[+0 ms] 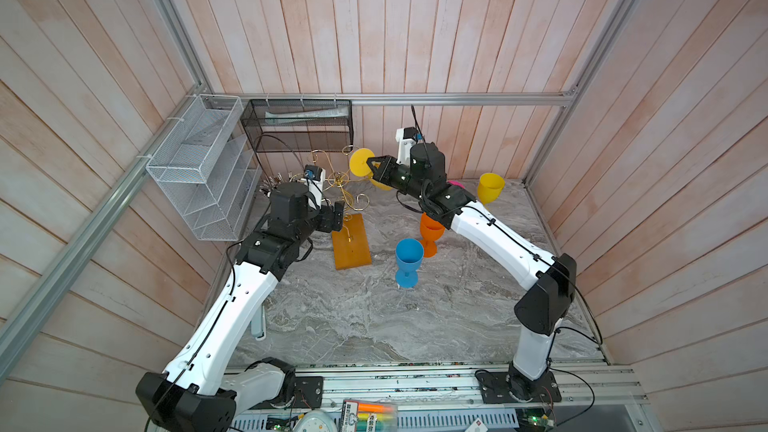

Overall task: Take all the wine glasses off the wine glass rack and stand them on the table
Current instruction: 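Pull the yellow glass away from the rack with the right gripper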

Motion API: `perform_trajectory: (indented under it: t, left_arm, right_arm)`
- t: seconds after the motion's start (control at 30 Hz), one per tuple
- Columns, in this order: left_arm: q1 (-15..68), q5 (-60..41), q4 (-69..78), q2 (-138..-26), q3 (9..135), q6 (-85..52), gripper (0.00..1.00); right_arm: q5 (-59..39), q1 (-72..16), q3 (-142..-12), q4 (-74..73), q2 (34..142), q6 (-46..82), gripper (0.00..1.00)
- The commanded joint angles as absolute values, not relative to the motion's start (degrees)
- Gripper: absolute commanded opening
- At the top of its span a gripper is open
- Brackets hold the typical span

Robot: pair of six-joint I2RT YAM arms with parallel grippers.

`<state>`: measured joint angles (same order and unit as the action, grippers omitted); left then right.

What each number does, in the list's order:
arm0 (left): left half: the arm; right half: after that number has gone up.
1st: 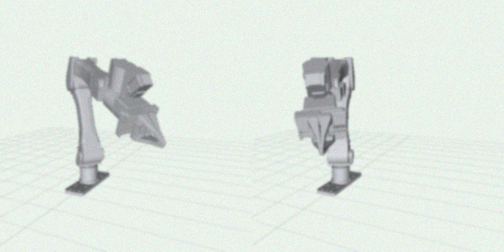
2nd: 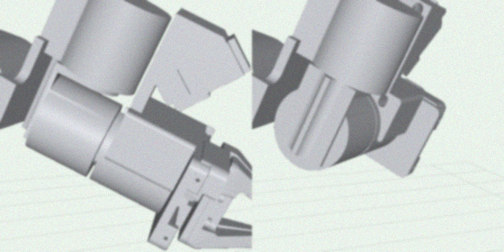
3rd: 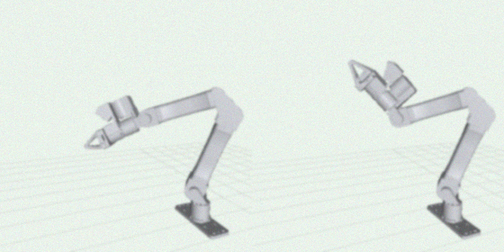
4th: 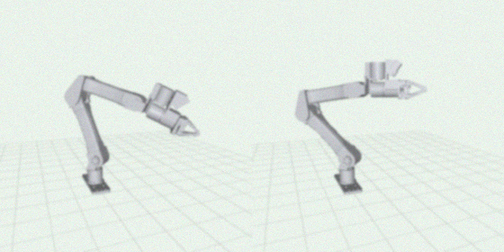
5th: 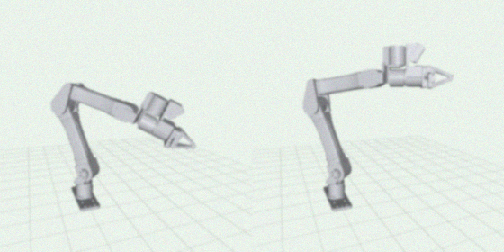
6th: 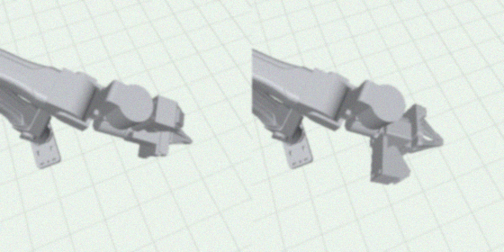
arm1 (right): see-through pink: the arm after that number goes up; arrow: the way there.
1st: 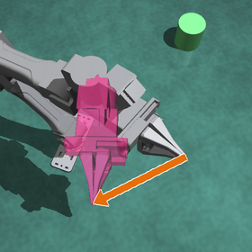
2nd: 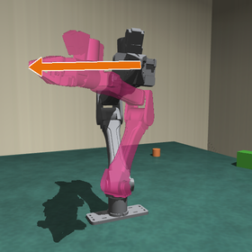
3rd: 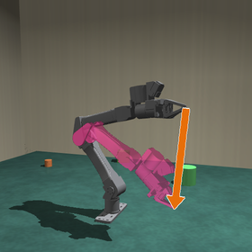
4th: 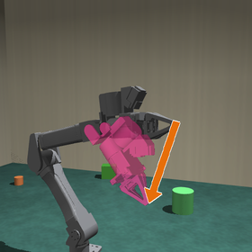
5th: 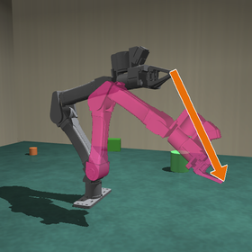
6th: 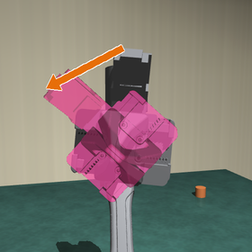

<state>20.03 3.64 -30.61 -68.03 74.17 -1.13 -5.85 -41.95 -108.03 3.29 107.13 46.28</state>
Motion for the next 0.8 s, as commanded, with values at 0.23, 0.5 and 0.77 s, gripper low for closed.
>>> perform_trajectory:
  t: [0.23, 0.5, 0.77]
  left_arm:
    - [20.51, 3.07, -29.70, -68.20, 73.61, -1.78, 0.93]
    - [20.50, 3.56, -30.23, -68.93, 74.06, -1.81, 0.93]
    - [20.56, 3.69, -30.50, -69.15, 74.31, -1.97, 0.93]
  right_arm:
    - [-7.64, -42.64, -106.98, 1.31, 104.89, 47.29, 0.00]
    - [-8.15, -42.45, -106.35, 0.18, 103.29, 47.40, 0.00]
    - [-9.80, -42.21, -106.14, -1.64, 102.05, 48.60, 0.00]
